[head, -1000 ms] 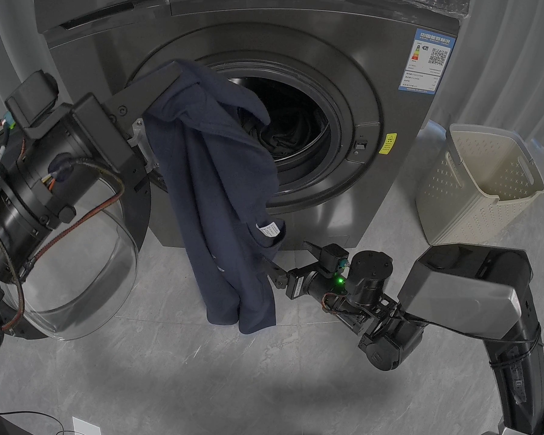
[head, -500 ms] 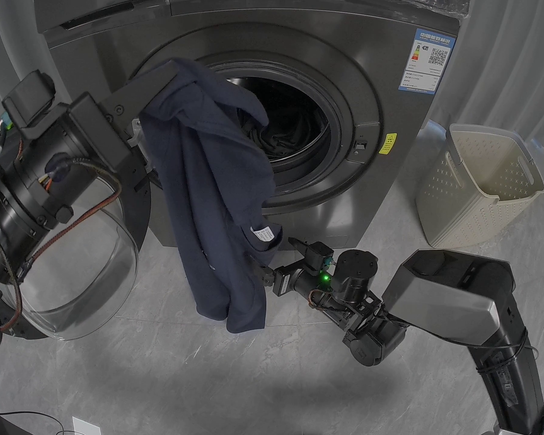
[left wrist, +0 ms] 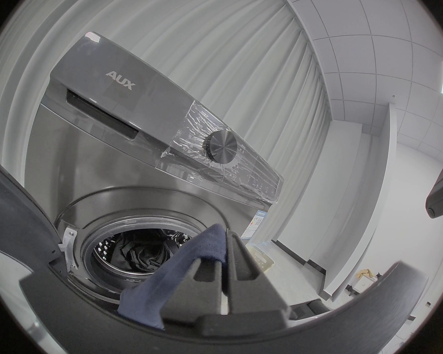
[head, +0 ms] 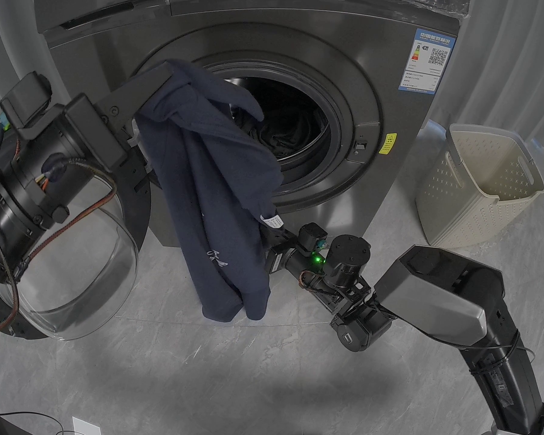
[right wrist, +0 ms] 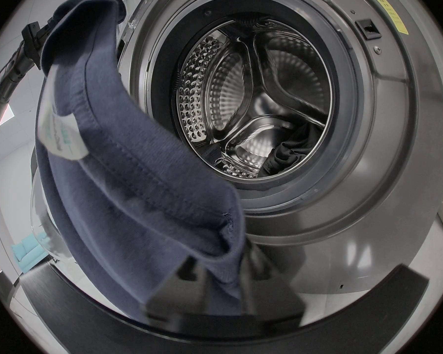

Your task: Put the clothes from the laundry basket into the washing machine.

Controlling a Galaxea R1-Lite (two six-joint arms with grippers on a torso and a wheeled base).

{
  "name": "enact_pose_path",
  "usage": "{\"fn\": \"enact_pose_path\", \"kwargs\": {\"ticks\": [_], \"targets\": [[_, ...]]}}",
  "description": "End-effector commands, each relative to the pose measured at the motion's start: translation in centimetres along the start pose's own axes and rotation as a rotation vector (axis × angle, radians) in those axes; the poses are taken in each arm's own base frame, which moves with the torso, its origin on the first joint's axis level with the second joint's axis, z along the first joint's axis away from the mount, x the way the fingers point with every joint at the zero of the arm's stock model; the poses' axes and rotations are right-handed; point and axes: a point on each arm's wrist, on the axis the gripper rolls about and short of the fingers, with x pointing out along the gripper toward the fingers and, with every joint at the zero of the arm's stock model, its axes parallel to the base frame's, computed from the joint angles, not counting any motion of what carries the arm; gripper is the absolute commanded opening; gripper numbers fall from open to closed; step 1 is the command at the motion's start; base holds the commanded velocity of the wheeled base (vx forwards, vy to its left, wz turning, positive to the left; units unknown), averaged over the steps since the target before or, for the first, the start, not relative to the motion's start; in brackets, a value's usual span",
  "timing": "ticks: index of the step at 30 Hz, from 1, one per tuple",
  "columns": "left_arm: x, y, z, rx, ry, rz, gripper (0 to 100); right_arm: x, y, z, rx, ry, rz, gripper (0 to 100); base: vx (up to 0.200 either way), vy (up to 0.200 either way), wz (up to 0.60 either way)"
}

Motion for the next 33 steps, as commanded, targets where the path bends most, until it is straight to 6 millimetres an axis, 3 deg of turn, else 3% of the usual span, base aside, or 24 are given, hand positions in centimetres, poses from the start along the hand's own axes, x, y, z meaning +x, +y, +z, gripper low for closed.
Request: {"fn": "enact_pose_path", "kwargs": {"ticks": [1,4,5,6,7,8,13,20,26,33], "targets": [[-0.2,0.7,0.1,0.011,-0.001,0.035,0,-1.1,0.1,3.4,-0.001,-0.017,-0.007,0,0.0,0.0,0.0],[-0.5,2.5,0.1,0.041,-0.007,0.143,0,-4.0,-1.0,8.4,-0.01,-0.015,-0.062,0,0.0,0.0,0.0],[-0.6,2.6,0.0,0.042,-0.006,0.151,0,-4.2,-1.1,8.7,-0.01,-0.015,-0.065,0,0.0,0.0,0.0],[-0.9,3.1,-0.1,0.05,-0.001,0.184,0,-5.6,-1.6,10.7,-0.016,-0.02,-0.087,0,0.0,0.0,0.0],[-0.9,3.2,-0.2,0.05,0.0,0.187,0,-5.7,-1.6,10.9,-0.017,-0.022,-0.089,0,0.0,0.0,0.0],[-1.4,3.6,-0.4,0.057,0.01,0.215,0,-7.6,-2.1,13.9,-0.025,-0.048,-0.112,0,0.0,0.0,0.0],[-2.7,4.0,-1.4,0.055,0.051,0.252,0,-10.4,-1.7,19.3,-0.037,-0.138,-0.125,0,0.0,0.0,0.0],[-3.7,4.2,-2.1,0.055,0.057,0.325,0,-12.1,-1.1,22.8,-0.046,-0.223,-0.118,0,0.0,0.0,0.0],[-5.2,3.6,-1.5,0.06,0.037,0.336,0,-13.5,-1.5,26.3,-0.073,-0.315,-0.142,0,0.0,0.0,0.0],[-5.2,3.6,-1.6,0.053,0.035,0.337,0,-14.3,-0.8,27.3,-0.071,-0.338,-0.128,0,0.0,0.0,0.0]]}}
